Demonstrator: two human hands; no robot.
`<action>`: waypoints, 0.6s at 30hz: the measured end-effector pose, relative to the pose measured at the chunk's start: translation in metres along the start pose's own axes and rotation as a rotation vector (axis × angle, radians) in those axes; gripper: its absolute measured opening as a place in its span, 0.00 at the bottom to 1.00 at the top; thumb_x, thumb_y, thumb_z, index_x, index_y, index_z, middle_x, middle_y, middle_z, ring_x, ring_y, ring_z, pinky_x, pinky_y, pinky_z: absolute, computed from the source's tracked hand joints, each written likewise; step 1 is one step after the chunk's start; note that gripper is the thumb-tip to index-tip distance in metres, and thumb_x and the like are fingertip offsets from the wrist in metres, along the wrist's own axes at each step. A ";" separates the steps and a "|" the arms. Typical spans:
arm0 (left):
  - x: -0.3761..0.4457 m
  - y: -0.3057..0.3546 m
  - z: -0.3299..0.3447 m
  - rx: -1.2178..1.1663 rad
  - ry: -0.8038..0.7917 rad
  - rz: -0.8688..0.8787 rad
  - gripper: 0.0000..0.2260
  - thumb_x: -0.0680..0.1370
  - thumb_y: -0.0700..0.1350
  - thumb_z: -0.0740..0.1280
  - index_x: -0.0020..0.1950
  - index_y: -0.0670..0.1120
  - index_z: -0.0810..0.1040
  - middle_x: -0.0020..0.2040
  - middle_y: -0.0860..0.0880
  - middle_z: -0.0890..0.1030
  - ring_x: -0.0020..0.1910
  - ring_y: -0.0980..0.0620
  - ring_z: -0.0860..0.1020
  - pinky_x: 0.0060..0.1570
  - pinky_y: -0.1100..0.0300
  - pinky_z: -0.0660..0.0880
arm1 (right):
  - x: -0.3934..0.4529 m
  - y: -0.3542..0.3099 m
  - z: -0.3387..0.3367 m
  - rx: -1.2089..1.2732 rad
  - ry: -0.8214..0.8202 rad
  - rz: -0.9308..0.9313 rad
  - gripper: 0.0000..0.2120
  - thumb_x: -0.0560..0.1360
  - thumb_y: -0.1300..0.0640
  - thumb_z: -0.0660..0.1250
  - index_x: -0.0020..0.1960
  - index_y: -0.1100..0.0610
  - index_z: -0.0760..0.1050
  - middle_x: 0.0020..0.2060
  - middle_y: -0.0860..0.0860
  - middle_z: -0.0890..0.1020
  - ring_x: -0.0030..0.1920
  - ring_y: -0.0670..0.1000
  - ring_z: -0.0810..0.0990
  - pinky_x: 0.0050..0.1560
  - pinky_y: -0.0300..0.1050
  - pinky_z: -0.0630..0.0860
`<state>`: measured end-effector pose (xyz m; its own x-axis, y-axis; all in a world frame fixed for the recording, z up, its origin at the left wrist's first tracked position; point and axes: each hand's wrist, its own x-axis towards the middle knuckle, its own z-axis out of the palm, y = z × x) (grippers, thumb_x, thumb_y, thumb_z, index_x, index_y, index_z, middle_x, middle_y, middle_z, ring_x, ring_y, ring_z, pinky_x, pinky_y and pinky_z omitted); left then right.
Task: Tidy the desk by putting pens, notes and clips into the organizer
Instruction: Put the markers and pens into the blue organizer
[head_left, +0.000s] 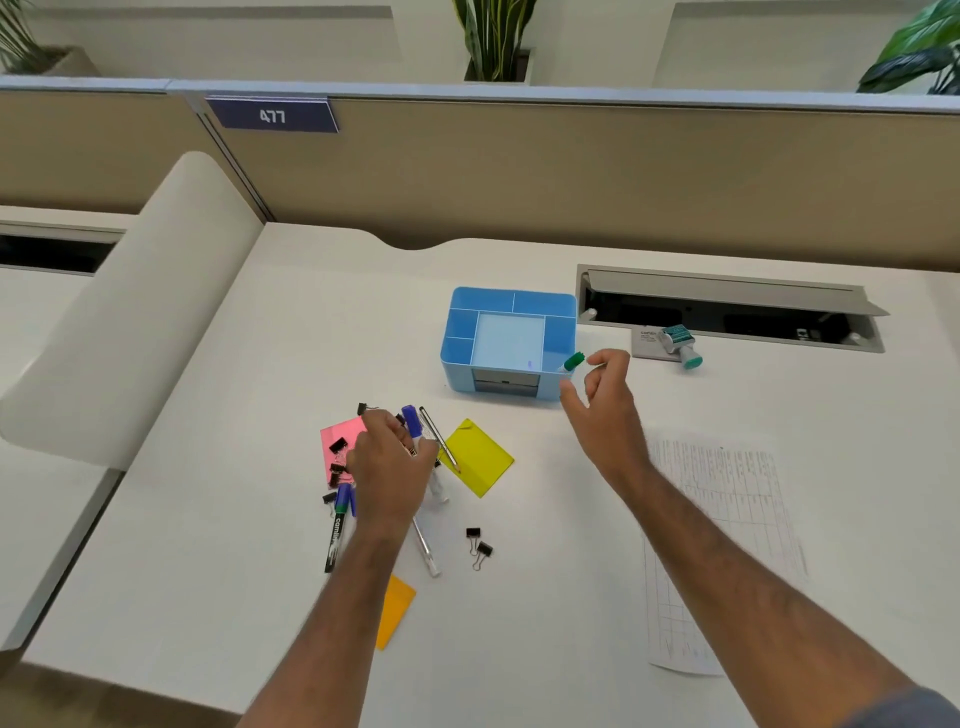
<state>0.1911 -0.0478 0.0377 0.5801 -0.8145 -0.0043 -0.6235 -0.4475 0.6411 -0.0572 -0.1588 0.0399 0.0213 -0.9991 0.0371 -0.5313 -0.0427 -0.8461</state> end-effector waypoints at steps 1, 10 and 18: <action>-0.002 0.008 0.001 -0.037 -0.007 0.027 0.18 0.72 0.45 0.76 0.50 0.49 0.66 0.39 0.52 0.77 0.39 0.49 0.77 0.50 0.44 0.75 | -0.008 -0.001 0.001 0.018 -0.018 -0.019 0.17 0.81 0.56 0.70 0.61 0.50 0.62 0.36 0.45 0.67 0.33 0.40 0.72 0.31 0.31 0.71; -0.017 0.064 0.019 -0.256 -0.089 0.126 0.17 0.73 0.45 0.73 0.52 0.53 0.65 0.46 0.55 0.75 0.45 0.52 0.75 0.48 0.48 0.76 | -0.049 -0.013 0.017 0.070 -0.549 -0.009 0.14 0.79 0.42 0.71 0.61 0.46 0.76 0.50 0.45 0.79 0.44 0.48 0.79 0.44 0.39 0.79; -0.020 0.072 0.022 -0.479 -0.189 0.165 0.15 0.76 0.51 0.73 0.54 0.57 0.69 0.49 0.58 0.79 0.50 0.54 0.78 0.45 0.66 0.75 | -0.036 -0.024 0.011 0.095 -0.482 -0.015 0.07 0.80 0.47 0.72 0.55 0.49 0.80 0.48 0.43 0.84 0.49 0.43 0.81 0.50 0.42 0.80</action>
<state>0.1234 -0.0713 0.0671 0.3628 -0.9317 0.0163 -0.3635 -0.1254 0.9231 -0.0359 -0.1214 0.0532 0.4296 -0.8846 -0.1816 -0.4487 -0.0346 -0.8930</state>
